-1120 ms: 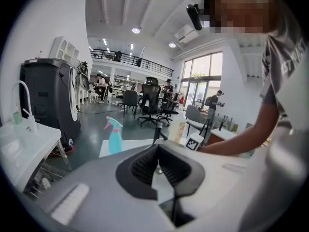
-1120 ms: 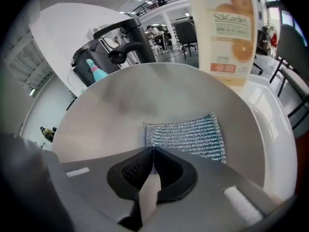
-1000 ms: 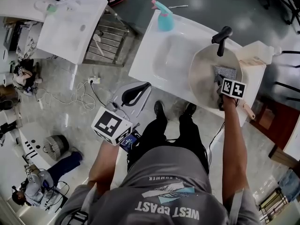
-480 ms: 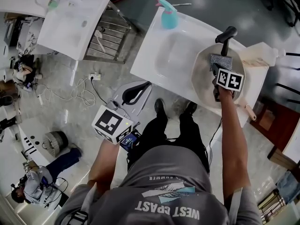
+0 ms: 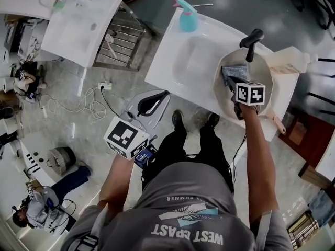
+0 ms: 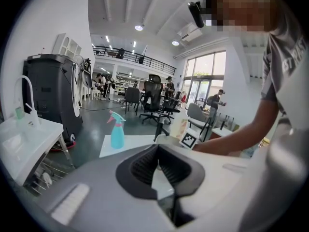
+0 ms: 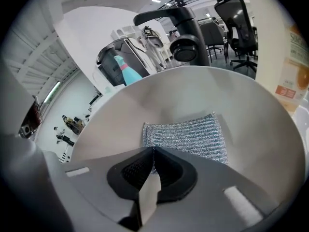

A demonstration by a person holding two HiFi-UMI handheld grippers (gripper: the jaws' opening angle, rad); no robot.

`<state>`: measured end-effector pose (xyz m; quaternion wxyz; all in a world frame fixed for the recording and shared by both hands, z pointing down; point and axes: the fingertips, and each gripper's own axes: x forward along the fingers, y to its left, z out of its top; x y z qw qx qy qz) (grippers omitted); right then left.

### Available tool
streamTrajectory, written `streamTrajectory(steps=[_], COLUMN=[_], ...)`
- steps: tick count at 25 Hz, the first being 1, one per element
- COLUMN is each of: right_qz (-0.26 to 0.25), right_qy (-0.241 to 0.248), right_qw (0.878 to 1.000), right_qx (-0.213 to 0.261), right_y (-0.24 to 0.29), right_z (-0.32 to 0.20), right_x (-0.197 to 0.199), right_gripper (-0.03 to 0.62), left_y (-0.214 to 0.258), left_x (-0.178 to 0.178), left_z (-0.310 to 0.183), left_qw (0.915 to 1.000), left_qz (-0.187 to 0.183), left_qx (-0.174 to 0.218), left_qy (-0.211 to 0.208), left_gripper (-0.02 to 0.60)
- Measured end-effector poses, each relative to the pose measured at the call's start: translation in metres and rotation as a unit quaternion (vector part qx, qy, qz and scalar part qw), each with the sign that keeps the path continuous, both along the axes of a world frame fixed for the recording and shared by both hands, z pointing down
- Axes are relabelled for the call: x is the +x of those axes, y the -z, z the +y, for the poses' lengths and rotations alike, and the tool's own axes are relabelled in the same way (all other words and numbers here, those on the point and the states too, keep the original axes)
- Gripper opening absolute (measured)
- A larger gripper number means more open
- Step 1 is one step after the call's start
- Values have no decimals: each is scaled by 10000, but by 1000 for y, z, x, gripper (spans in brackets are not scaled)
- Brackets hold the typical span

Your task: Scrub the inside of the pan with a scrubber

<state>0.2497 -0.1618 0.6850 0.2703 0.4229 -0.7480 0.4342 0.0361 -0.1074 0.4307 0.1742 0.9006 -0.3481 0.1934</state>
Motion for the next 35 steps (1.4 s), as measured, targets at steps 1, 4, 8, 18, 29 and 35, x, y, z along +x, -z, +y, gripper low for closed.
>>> streamTrajectory(steps=[1,4,8,18,29,35], right_qz=[-11,-41,52,549,364,299], right_qy=[99,306,385,-226,-813,-951], right_qw=[9999,9994,9988,9967,9959,9950], right_qx=[-32,-128,-289,-550,-180,-53], right_y=[0,0,-3,-15,-18,-17], right_z=[5,20,37,42,20,12], right_x=[-3,-9,-7,45,64,66], right_gripper=[15,15,15,15,18,18], left_y=[0,-1,-4,-17,-49,-66], left_x=[1,3,6,13,14,23], left_z=[0,0,1,3,6,9], left_qw=[10000,10000,10000,9997,9975,9947], left_qz=[-3,-14,-33,-115,-573,-825], left_qx=[-2,-5,-37,-138,-240,-279], left_qy=[-11,-41,-78,-168,-324,-551], left_gripper=[2,2,2,2,2,2])
